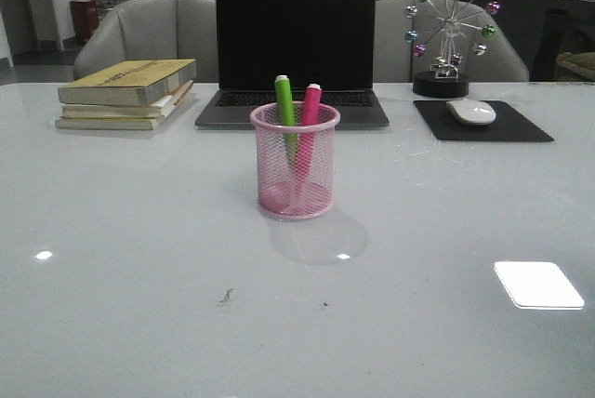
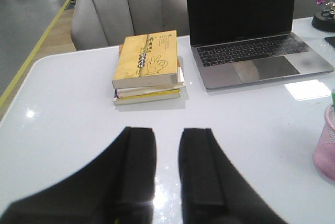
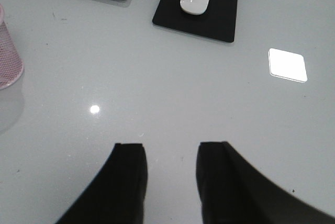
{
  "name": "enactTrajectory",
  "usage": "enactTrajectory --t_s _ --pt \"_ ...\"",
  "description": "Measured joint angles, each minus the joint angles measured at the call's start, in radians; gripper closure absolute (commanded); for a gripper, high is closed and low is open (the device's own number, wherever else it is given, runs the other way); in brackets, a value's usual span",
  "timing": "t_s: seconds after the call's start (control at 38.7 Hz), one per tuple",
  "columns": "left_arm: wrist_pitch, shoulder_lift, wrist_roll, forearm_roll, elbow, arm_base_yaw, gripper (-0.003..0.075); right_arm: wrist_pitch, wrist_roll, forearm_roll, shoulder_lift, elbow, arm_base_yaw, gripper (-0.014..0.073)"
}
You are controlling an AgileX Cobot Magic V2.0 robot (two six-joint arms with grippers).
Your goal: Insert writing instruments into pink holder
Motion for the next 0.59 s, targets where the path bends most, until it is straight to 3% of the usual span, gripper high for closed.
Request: enactTrajectory --t_s 0.28,0.59 --pt "0.013 -0.141 0.000 0.000 0.111 0.000 0.0505 -0.006 0.000 0.000 0.000 0.000 0.000 0.0225" --pt "0.015 -0.156 0.000 0.000 0.115 0.000 0.0505 -0.006 0.000 0.000 0.000 0.000 0.000 0.0225"
